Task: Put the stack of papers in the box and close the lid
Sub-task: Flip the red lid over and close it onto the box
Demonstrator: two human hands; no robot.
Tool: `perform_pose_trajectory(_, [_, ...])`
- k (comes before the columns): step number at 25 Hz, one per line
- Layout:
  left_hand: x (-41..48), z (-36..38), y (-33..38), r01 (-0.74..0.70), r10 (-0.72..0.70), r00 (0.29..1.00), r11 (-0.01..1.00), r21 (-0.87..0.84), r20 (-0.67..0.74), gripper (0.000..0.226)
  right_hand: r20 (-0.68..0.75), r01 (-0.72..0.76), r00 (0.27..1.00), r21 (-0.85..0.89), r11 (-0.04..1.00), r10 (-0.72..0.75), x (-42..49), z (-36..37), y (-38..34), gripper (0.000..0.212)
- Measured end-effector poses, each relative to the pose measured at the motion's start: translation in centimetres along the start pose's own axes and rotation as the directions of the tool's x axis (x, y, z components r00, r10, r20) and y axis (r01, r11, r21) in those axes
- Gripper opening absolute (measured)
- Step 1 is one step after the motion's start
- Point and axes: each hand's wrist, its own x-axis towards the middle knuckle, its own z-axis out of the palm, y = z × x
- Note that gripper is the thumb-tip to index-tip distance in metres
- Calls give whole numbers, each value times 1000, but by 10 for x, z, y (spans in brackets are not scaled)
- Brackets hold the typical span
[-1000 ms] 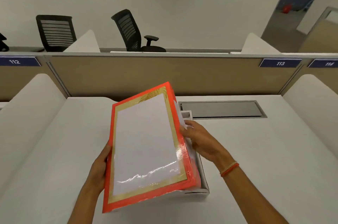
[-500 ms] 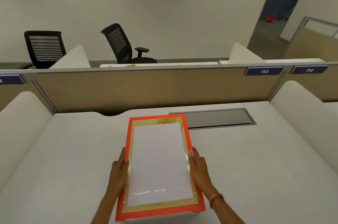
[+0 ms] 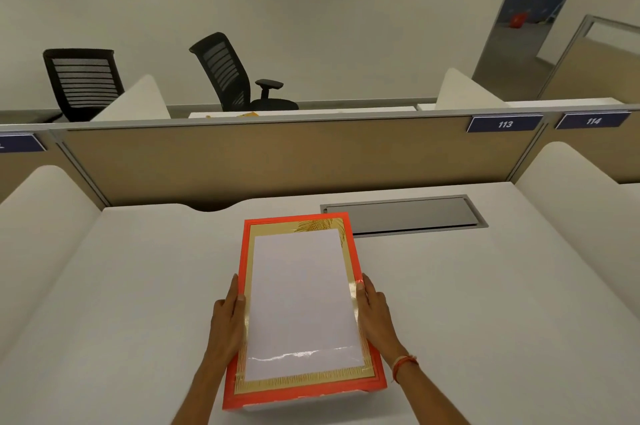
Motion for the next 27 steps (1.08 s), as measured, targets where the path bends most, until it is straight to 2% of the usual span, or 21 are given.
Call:
perform_pose_trajectory(2, [4, 0, -3, -16, 16, 1000, 1000, 0, -12, 122, 3, 1, 1000, -3, 1000, -1, 2, 1, 0, 52])
perform_pose_trajectory(5, [7, 3, -7, -15, 15, 1000, 1000, -1, -15, 128, 2, 1, 1000, -31, 1000, -1, 3, 4, 3, 53])
perform_pose_trajectory(10, [7, 4, -13, -5, 5, 1000, 1000, 12, -9, 127, 12, 23, 1000, -66, 998, -22, 3, 5, 6, 56])
perform_pose_trajectory(12, [6, 5, -10, 13, -13, 1000, 995, 97, 6, 109, -3, 12, 1000, -171, 985, -13, 2, 5, 4, 61])
perform_pose_trajectory(14, [4, 12, -7, -33, 68, 995, 923, 383, -78, 81, -112, 54, 987, -440, 896, -115, 2, 10, 1, 66])
perform_pose_trajectory(16, [3, 21, -1, -191, 269, 962, 791, 581, -50, 78, -102, 190, 945, -601, 776, -310, 2, 16, -8, 73])
perform_pose_trajectory(18, [3, 28, 7, -302, 355, 934, 723, 622, 41, 82, -20, 300, 910, -655, 693, -413, 5, 22, -16, 77])
perform_pose_trajectory(20, [8, 34, 10, -337, 359, 928, 701, 628, 97, 88, 34, 343, 899, -674, 654, -436, 11, 28, -18, 79])
perform_pose_trajectory(24, [16, 43, 9, -371, 353, 922, 687, 625, 160, 95, 77, 334, 917, -683, 650, -391, 19, 35, -14, 80])
perform_pose_trajectory(27, [21, 47, 6, -356, 336, 930, 715, 602, 152, 99, 78, 326, 922, -684, 653, -379, 21, 39, -11, 80])
